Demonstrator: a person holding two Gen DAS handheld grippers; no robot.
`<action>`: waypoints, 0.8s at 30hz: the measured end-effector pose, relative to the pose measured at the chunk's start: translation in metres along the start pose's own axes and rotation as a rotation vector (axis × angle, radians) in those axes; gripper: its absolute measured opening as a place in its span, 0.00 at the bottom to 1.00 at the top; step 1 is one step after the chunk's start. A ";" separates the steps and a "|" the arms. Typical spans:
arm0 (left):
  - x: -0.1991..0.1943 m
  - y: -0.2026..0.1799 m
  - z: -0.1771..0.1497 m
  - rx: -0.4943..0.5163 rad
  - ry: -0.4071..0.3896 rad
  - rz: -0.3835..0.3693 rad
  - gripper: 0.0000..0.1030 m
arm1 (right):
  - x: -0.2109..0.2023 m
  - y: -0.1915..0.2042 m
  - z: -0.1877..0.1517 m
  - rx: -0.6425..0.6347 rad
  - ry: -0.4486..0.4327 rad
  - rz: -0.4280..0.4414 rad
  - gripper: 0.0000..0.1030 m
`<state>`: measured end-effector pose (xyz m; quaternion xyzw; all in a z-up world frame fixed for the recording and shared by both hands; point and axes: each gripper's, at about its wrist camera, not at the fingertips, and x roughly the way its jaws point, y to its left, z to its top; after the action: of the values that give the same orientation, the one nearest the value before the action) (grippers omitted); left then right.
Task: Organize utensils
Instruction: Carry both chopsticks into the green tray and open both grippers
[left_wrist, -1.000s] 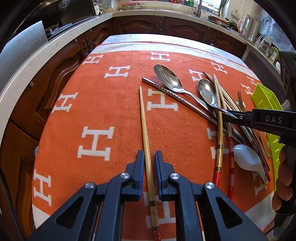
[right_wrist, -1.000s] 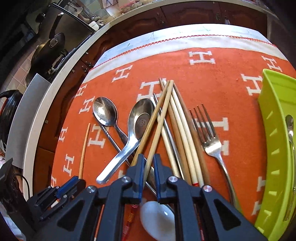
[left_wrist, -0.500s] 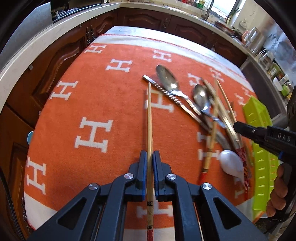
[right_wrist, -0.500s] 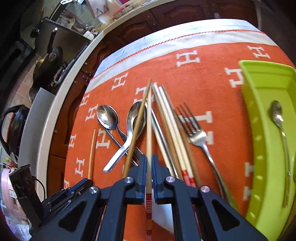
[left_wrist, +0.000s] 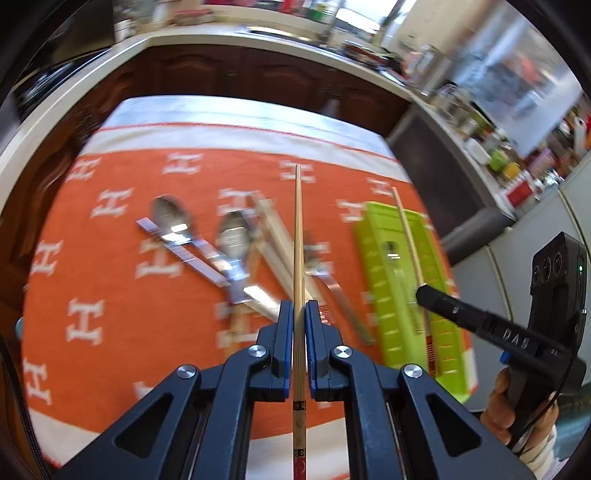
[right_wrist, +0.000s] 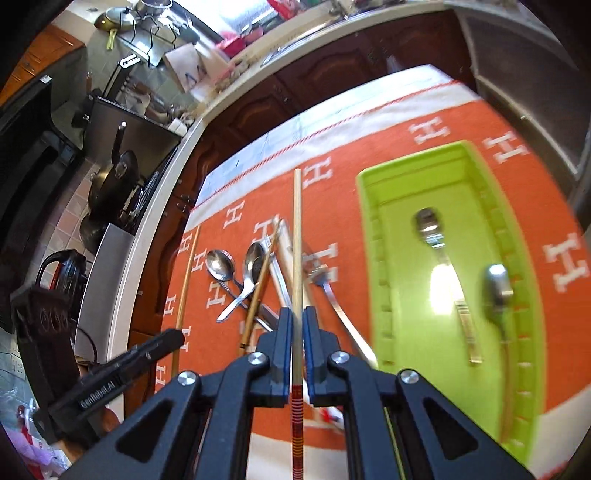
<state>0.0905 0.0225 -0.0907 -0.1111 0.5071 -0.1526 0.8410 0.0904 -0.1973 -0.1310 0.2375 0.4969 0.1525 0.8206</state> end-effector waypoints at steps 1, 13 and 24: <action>0.002 -0.011 0.002 0.013 0.005 -0.015 0.04 | -0.012 -0.005 0.000 -0.003 -0.018 -0.009 0.05; 0.061 -0.129 0.010 0.126 0.125 -0.113 0.04 | -0.064 -0.054 0.005 -0.029 -0.088 -0.156 0.06; 0.073 -0.148 -0.005 0.165 0.124 0.029 0.49 | -0.046 -0.068 -0.006 -0.115 0.006 -0.257 0.06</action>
<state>0.0968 -0.1419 -0.1027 -0.0245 0.5456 -0.1883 0.8163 0.0649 -0.2747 -0.1362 0.1239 0.5161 0.0750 0.8442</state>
